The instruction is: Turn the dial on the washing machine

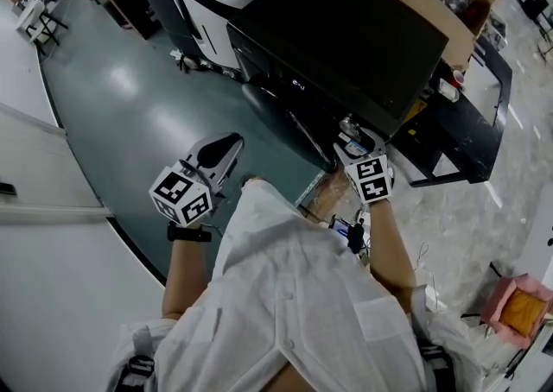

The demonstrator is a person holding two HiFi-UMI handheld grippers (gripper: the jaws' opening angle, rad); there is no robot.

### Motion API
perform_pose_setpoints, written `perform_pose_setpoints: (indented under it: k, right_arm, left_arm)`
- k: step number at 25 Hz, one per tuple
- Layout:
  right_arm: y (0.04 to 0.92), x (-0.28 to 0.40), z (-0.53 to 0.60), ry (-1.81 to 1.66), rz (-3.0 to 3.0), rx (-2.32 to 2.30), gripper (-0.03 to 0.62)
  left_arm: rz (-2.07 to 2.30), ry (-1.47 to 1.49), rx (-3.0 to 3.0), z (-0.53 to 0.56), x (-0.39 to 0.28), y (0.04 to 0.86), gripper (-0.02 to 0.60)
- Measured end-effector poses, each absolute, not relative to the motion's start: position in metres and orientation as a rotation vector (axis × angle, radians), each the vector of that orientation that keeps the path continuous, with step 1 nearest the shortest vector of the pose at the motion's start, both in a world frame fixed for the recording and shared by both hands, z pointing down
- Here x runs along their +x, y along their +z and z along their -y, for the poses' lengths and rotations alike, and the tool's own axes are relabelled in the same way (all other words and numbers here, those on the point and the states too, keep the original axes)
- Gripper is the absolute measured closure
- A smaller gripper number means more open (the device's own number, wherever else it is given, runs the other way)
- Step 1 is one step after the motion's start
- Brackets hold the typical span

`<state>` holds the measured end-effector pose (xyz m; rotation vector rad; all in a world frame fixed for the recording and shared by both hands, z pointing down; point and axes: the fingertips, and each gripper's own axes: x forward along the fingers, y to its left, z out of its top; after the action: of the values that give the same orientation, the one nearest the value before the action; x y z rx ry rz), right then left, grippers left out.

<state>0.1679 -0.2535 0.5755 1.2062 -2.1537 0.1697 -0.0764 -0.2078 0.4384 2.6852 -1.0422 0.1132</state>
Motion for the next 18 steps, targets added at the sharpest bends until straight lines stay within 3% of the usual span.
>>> perform_pose_setpoints:
  k: [6, 13, 18]
  right_arm:
    - [0.584, 0.177, 0.226, 0.305, 2.153, 1.22, 0.318]
    - [0.57, 0.169, 0.265, 0.134, 2.14, 1.223, 0.31]
    - [0.589, 0.18, 0.248, 0.277, 2.098, 1.256, 0.274]
  left_arm:
    - [1.068, 0.098, 2.662, 0.208, -0.088, 0.442, 0.545]
    - [1.069, 0.092, 2.668, 0.204, -0.088, 0.44, 0.545]
    - [1.115, 0.092, 2.637, 0.199, -0.103, 0.442, 0.545]
